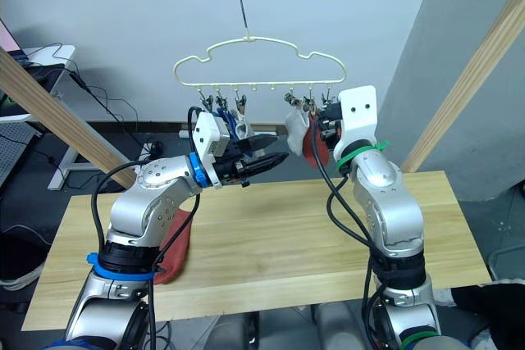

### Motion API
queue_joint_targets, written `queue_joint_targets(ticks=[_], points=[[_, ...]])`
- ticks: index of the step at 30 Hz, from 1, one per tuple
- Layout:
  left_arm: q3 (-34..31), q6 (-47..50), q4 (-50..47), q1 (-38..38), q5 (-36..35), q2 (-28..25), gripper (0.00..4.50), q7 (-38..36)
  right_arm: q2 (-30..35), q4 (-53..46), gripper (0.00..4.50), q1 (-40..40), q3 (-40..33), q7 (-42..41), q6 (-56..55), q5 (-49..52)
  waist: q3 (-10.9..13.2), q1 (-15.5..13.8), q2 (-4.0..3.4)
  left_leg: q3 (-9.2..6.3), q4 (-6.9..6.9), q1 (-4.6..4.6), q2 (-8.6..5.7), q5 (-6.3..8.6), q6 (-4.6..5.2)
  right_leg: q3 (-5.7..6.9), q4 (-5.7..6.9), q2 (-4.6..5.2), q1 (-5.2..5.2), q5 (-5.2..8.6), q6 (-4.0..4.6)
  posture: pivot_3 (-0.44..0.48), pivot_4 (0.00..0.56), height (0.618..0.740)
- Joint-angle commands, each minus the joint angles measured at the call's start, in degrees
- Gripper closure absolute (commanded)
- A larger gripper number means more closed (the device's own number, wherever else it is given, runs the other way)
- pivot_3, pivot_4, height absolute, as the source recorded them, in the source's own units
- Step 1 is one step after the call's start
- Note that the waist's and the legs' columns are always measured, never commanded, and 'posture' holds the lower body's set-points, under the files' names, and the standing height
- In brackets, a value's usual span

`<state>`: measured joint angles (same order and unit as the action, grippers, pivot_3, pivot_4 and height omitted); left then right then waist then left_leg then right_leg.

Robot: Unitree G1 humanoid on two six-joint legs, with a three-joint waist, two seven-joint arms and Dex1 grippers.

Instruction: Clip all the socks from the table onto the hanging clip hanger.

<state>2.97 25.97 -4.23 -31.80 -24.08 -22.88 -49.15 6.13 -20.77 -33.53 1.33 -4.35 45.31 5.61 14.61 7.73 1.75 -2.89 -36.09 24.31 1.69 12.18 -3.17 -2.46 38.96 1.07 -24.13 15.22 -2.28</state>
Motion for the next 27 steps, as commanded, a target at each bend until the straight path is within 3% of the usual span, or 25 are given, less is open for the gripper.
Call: queue_joint_targets(ticks=[1,15,27], points=[[-0.9,0.0,-3.1,0.0,-1.0,-0.6,2.01,0.0,-0.6,1.1,2.30,-2.6,-0.4,1.2,-1.7,-0.7,0.0,0.1,0.00,0.00,0.00,0.00,0.00,0.00,0.00,0.00,0.01,0.00,0.00,0.00,0.00,-0.181,0.232,0.740],[-0.7,-0.5,-2.2,-0.3,-0.7,-0.9,2.01,0.0,-2.4,11.4,2.30,-7.4,-0.9,4.1,-8.0,-1.7,0.0,0.1,0.00,0.01,0.00,0.00,0.00,0.00,0.00,0.00,0.01,0.00,0.00,-0.01,0.01,-0.174,0.231,0.740],[-0.6,-0.8,-1.9,-0.4,-0.6,-0.8,2.01,0.0,-2.8,11.9,2.30,-7.1,-1.6,5.4,-9.6,-2.4,0.0,0.1,0.00,0.00,0.00,0.00,0.00,0.00,0.00,0.00,0.03,0.00,0.00,-0.01,0.01,-0.174,0.231,0.740]])
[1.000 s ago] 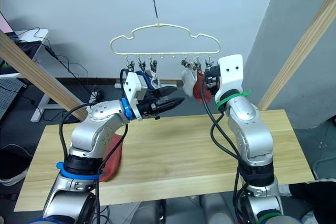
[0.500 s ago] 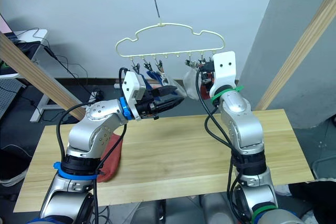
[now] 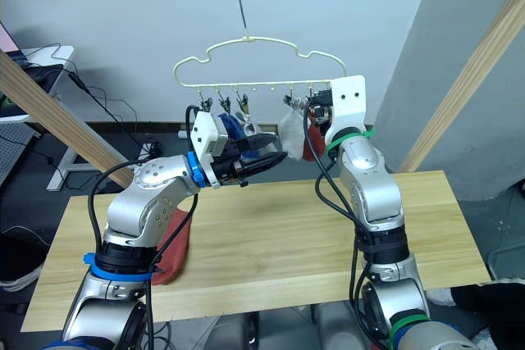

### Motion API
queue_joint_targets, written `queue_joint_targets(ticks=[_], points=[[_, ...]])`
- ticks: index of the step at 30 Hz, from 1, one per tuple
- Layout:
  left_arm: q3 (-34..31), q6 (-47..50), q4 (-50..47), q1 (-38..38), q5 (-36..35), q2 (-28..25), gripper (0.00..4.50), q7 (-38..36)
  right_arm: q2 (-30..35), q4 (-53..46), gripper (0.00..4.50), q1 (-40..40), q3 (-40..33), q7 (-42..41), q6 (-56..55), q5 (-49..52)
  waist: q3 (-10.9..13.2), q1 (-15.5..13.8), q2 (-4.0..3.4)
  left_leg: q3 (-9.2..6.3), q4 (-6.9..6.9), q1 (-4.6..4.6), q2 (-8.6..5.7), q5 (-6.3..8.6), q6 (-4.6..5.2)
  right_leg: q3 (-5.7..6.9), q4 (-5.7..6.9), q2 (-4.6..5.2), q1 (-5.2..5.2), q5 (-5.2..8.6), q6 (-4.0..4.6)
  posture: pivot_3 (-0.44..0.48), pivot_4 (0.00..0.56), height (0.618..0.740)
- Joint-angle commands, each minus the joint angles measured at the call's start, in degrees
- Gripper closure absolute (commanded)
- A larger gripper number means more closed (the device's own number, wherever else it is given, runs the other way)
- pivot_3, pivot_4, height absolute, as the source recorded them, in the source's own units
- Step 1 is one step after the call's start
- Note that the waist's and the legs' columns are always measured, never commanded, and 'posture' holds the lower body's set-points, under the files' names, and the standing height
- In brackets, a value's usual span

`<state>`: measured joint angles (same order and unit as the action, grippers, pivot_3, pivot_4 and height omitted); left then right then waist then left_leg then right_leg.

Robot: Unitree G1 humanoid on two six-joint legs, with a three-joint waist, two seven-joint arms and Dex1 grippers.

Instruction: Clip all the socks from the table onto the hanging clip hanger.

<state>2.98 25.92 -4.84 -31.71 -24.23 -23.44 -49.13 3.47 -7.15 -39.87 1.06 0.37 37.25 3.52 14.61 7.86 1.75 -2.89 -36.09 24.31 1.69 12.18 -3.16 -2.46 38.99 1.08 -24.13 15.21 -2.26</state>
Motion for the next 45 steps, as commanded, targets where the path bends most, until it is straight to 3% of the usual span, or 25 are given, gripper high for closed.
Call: queue_joint_targets(ticks=[1,32,45], points=[[-0.6,-0.7,-1.2,-0.5,-0.4,-0.1,2.01,0.0,-0.1,-1.4,2.30,-1.0,-1.5,0.8,-1.8,-0.3,0.0,0.0,0.00,0.00,0.00,0.00,0.00,0.00,0.00,0.00,0.00,0.00,0.00,0.00,0.00,-0.174,0.231,0.740],[-0.1,-0.5,-1.2,-0.9,-0.3,0.1,2.01,0.2,-1.6,3.0,2.30,-4.4,-4.6,1.7,-1.9,1.4,0.0,0.0,-0.01,0.00,-0.01,0.00,0.00,0.00,0.00,-0.01,0.02,0.01,0.00,-0.01,0.01,-0.177,0.227,0.740],[0.0,-0.3,-1.5,-0.8,-0.5,0.2,2.01,0.2,-3.1,0.0,2.30,-2.2,-3.8,2.4,0.2,0.7,0.0,0.0,-0.01,0.00,-0.01,0.00,0.00,0.00,0.00,0.00,0.03,0.01,0.00,-0.01,0.01,-0.179,0.225,0.740]])
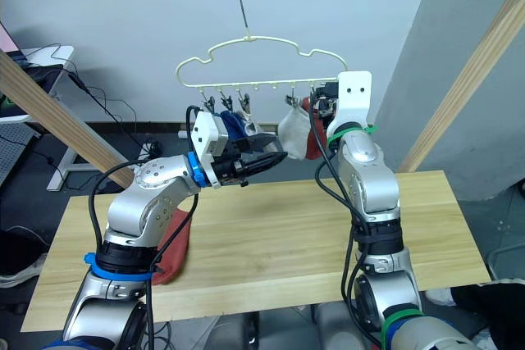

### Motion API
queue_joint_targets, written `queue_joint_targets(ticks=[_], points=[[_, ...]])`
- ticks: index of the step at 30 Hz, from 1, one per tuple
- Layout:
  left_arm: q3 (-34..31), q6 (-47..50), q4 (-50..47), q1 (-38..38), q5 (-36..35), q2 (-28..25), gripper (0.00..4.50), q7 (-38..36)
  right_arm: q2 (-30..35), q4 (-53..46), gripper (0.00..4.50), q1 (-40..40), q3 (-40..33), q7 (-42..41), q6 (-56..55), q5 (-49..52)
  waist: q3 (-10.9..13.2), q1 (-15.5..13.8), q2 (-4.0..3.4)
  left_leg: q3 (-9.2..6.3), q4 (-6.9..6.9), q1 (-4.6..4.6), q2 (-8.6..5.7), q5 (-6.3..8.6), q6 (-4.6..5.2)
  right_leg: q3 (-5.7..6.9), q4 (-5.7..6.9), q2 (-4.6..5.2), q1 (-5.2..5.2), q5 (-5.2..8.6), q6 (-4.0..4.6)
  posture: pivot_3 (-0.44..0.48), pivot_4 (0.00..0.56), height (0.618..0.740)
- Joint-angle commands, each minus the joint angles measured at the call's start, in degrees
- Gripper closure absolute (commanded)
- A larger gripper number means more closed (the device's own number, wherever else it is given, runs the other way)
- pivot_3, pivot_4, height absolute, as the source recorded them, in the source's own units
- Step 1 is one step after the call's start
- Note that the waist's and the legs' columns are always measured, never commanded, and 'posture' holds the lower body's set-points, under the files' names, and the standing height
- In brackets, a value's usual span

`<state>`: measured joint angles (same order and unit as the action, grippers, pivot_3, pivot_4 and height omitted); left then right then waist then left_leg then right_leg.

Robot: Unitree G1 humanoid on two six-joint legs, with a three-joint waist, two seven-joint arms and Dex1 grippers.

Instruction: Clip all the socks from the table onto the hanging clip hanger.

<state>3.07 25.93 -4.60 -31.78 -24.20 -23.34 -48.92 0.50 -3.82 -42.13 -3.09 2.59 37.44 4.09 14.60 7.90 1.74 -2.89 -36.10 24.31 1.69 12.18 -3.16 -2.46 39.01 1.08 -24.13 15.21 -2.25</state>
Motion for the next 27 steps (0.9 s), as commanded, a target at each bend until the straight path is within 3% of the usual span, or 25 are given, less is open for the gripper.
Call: queue_joint_targets(ticks=[1,27], points=[[-0.1,-0.3,-1.7,-0.8,-0.5,0.1,2.01,0.0,-0.1,-3.5,2.30,0.1,0.4,0.2,0.0,0.1,0.0,0.0,0.00,0.00,0.00,0.00,0.00,0.00,0.00,0.00,0.00,0.00,0.00,0.00,0.00,-0.179,0.225,0.740],[-0.2,-0.2,-1.8,-0.5,-0.6,0.2,2.01,0.2,0.0,-11.1,2.30,5.7,3.6,-2.9,-2.5,0.2,0.0,0.0,0.00,-0.01,-0.02,-0.01,0.00,0.00,0.00,0.01,0.03,0.00,0.00,0.00,0.00,-0.174,0.230,0.740]])
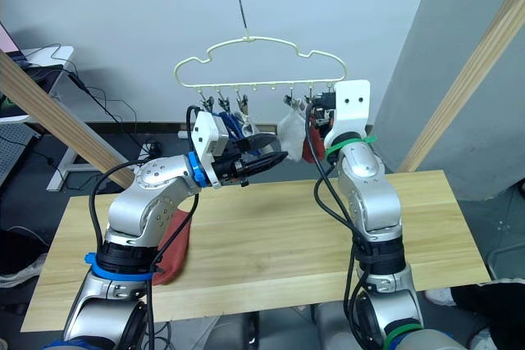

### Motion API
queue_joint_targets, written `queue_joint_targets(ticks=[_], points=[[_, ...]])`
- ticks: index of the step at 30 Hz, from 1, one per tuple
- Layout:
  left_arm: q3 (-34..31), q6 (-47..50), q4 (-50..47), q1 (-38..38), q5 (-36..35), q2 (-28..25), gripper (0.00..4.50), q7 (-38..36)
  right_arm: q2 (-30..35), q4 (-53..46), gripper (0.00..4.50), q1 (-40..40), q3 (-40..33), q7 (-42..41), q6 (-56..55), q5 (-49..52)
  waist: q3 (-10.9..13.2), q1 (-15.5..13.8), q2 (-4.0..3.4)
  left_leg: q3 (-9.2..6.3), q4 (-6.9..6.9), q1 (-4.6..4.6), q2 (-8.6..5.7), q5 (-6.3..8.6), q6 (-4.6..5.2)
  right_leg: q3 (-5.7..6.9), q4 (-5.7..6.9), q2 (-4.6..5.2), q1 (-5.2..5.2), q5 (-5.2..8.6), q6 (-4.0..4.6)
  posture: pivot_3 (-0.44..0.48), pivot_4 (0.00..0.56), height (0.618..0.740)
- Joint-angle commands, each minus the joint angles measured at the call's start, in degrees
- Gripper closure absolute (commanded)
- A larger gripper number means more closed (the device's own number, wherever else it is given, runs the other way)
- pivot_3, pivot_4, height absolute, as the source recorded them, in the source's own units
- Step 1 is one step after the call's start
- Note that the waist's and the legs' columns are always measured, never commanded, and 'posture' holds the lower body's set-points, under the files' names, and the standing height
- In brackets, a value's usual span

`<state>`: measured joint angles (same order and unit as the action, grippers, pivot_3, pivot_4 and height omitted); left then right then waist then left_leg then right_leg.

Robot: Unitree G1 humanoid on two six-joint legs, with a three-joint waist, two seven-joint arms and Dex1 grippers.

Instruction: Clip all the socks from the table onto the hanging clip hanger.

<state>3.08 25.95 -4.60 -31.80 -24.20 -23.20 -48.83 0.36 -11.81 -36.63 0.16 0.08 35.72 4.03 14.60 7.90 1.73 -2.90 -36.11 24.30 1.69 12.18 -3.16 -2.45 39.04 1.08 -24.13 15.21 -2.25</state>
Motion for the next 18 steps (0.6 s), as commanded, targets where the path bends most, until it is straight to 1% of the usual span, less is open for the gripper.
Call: queue_joint_targets(ticks=[1,9,18], points=[[-0.2,-0.2,-1.8,-0.5,-0.6,0.1,2.01,0.1,0.3,-3.1,2.30,0.4,0.4,-0.4,-0.4,0.1,0.0,0.0,0.00,0.00,0.00,0.00,0.00,0.00,0.00,0.00,0.00,0.00,0.00,0.00,0.00,-0.174,0.230,0.740],[-0.1,-0.2,-1.7,-0.4,-0.5,0.0,2.01,0.0,1.0,-0.7,2.30,-0.5,0.4,-0.2,2.2,-0.2,0.0,0.0,0.00,0.00,0.00,0.00,0.00,0.00,0.00,0.00,0.00,0.00,0.00,0.00,0.00,-0.175,0.232,0.740],[-0.1,-0.2,-1.7,-0.6,-0.4,0.0,2.01,0.0,1.5,5.0,2.30,-4.2,-1.5,0.9,-0.3,-0.7,0.0,0.0,0.00,0.01,-0.01,0.00,0.00,0.00,0.00,-0.01,-0.01,0.00,0.00,0.00,0.00,-0.175,0.232,0.740]])
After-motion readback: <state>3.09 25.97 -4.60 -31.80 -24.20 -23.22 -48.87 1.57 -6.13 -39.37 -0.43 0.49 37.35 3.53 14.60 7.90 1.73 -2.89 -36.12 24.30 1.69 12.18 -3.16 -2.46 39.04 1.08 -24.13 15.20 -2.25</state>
